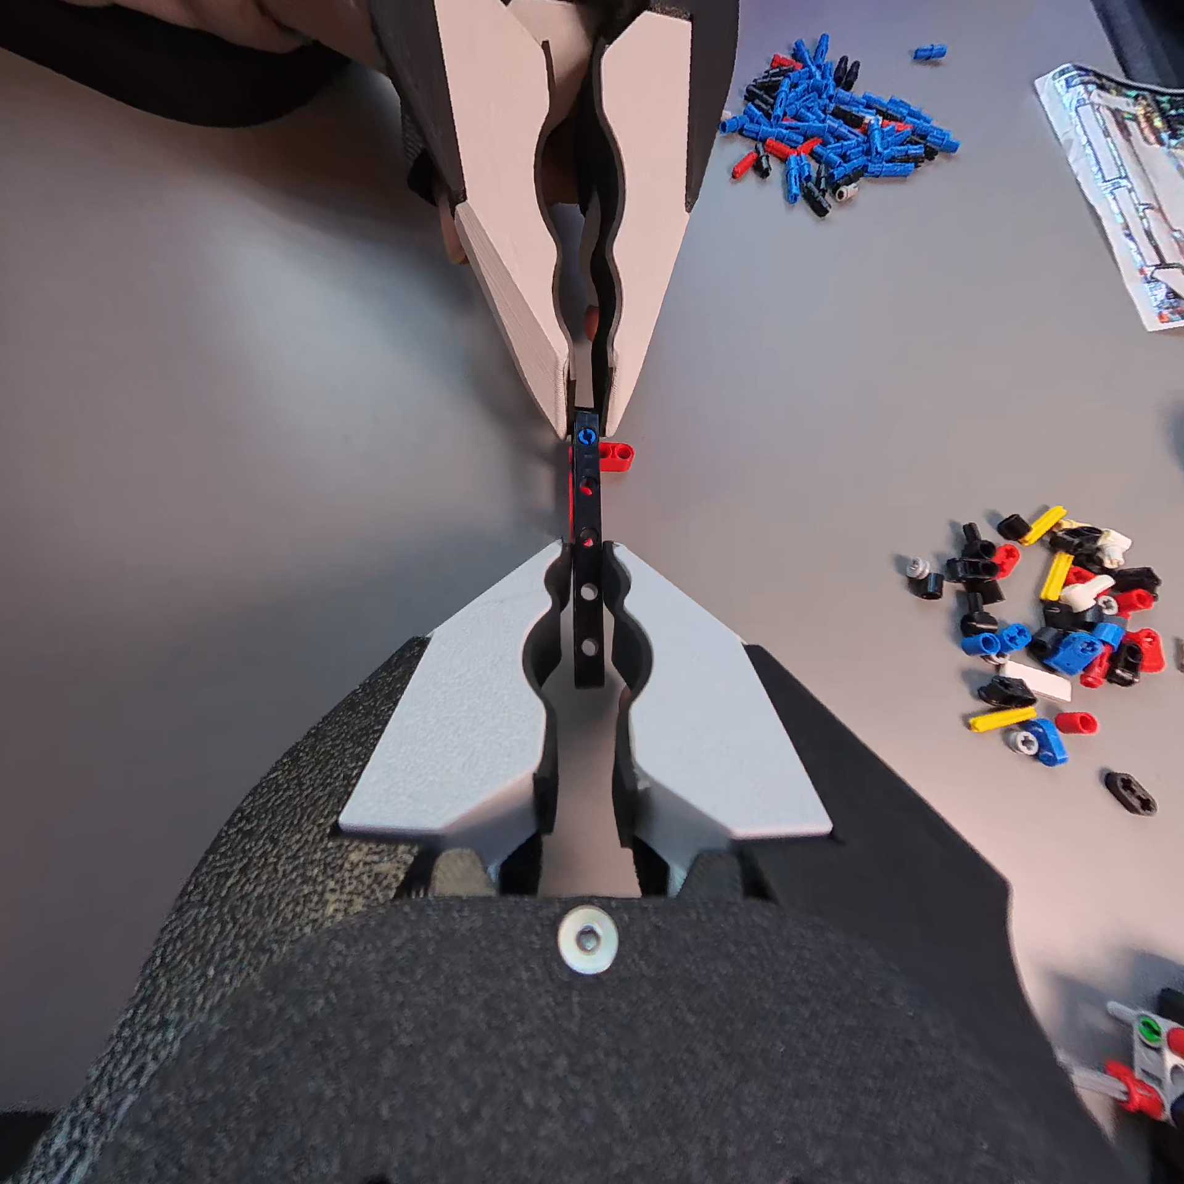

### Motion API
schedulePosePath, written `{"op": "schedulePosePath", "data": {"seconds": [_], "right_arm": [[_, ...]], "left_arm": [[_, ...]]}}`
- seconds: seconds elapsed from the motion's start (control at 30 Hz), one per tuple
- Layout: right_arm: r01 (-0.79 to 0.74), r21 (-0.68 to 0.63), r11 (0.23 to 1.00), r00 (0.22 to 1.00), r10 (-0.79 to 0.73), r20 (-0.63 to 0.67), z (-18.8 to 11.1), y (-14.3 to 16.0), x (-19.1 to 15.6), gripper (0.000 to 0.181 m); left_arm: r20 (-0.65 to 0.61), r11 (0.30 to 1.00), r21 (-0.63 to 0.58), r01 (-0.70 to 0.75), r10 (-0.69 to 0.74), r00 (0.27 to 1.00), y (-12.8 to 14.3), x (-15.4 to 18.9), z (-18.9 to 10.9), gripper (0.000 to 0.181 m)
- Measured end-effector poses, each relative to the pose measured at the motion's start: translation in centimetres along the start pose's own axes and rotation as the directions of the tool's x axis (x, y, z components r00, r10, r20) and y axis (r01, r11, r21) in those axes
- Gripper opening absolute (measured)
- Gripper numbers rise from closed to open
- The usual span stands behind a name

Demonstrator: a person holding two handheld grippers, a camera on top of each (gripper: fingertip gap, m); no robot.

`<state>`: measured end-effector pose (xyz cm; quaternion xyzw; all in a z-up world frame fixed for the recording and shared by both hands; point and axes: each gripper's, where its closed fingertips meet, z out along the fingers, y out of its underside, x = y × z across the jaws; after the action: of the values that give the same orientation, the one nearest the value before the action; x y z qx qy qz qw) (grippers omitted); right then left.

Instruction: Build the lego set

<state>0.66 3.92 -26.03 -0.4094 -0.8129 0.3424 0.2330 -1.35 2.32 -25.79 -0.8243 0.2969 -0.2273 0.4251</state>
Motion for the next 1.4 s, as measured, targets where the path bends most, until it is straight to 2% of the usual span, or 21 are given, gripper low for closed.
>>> {"op": "schedulePosePath", "data": {"seconds": [0.3,0.73,1.4], "right_arm": [[-0.014,0.0,1.0,1.0,0.014,-0.001,-0.74,-0.25,0.13,0.006],[-0.013,-0.025,1.0,1.0,0.014,0.015,-0.68,0.34,-0.34,0.006],[-0.011,-0.011,1.0,1.0,0.011,0.001,-0.52,0.06,-0.51,0.006]], "left_arm": [[0.01,1.0,0.013,0.008,-0.008,1.0,-0.45,-0.23,0.24,0.008],[0.004,1.0,-0.019,-0.025,0.025,1.0,-0.16,0.29,0.66,0.008],[-0.01,0.999,-0.033,0.007,-0.007,1.0,0.0,0.09,0.48,0.008]]}}
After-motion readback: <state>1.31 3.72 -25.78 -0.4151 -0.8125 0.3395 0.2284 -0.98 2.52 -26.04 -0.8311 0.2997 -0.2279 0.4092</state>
